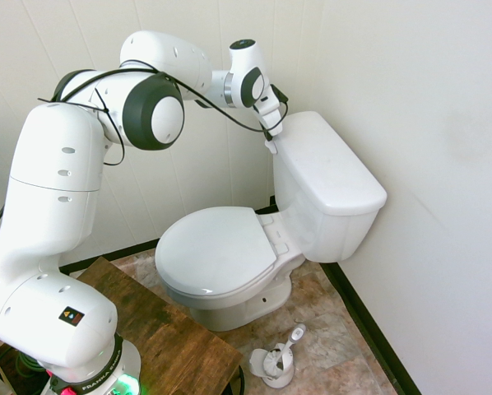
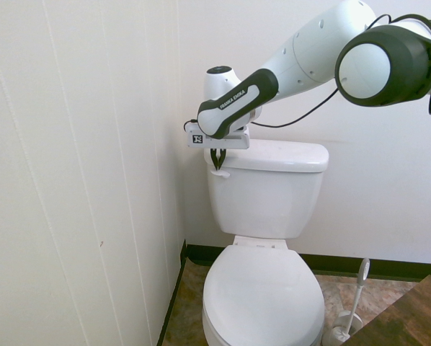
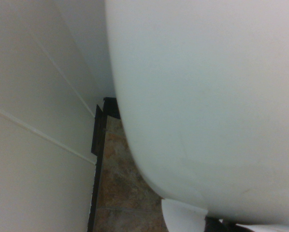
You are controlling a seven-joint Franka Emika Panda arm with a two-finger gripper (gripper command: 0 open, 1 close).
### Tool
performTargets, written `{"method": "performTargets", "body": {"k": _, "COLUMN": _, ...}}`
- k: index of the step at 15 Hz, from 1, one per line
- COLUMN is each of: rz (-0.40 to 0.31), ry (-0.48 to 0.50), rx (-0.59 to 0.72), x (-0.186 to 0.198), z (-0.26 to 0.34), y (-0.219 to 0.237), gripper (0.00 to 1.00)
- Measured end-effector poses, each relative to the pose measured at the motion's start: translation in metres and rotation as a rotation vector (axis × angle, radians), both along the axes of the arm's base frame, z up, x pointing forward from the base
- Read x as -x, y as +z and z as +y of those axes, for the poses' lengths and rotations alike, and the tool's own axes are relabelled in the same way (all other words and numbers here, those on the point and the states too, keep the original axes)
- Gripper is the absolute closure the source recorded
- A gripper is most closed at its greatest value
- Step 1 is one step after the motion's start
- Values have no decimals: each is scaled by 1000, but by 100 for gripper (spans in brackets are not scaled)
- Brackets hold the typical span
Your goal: Flush the toilet
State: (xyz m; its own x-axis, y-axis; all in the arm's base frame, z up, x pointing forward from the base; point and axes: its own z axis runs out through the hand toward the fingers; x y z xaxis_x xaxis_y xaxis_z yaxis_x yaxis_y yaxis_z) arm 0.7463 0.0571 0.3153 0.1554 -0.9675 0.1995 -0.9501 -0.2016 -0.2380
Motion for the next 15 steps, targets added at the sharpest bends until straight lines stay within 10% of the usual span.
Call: {"method": "performTargets", "body": {"k": 15, "rz": 10, "ry": -3, "rx": -7, "x": -2, "z": -7, "y": -23, "gripper": 100}}
